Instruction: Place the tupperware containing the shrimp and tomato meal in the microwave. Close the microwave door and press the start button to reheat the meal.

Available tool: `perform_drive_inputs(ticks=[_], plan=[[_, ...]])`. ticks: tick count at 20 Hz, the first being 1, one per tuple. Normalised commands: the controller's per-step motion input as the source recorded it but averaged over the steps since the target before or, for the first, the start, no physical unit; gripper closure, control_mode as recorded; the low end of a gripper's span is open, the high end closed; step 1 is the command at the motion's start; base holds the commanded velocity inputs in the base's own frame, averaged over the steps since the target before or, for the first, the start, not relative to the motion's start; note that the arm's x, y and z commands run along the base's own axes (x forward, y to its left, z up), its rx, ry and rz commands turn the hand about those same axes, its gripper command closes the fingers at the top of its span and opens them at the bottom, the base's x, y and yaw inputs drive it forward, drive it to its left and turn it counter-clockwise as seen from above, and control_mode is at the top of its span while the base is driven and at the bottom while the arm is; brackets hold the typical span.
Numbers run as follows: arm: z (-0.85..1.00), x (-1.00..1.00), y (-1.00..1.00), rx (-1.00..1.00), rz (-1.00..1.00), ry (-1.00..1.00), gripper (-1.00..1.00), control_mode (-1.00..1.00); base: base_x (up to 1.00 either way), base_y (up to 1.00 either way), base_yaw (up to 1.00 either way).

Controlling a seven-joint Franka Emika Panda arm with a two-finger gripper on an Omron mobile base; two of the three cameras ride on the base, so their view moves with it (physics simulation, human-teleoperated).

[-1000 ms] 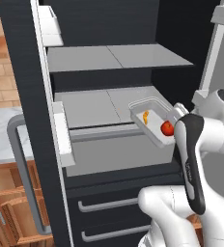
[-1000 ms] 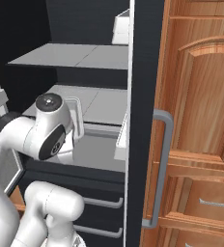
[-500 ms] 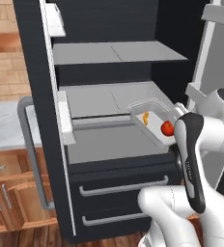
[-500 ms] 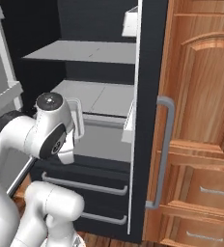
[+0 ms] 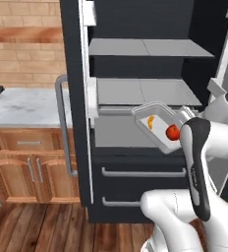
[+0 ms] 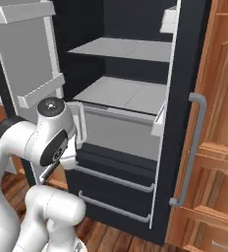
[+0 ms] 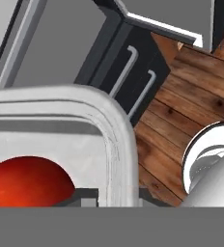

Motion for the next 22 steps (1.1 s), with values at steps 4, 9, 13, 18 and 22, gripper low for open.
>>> perform_drive_inputs(ticks=[4,9,13,18,22], plan=[[0.00,0.00,0.00,0.00,0.00,0.00,1.00,1.00,-0.06,0.54,0.52],[0.00,0.00,0.00,0.00,0.00,0.00,1.00,1.00,0.00,0.65,0.54],[0.00,0.00,0.00,0.00,0.00,0.00,1.00,1.00,0.01,0.81,0.51],[0.00,0.00,0.00,0.00,0.00,0.00,1.00,1.00,0.26,0.96,0.42],[0.00,0.00,0.00,0.00,0.00,0.00,1.00,1.00,0.37,0.85,0.33]])
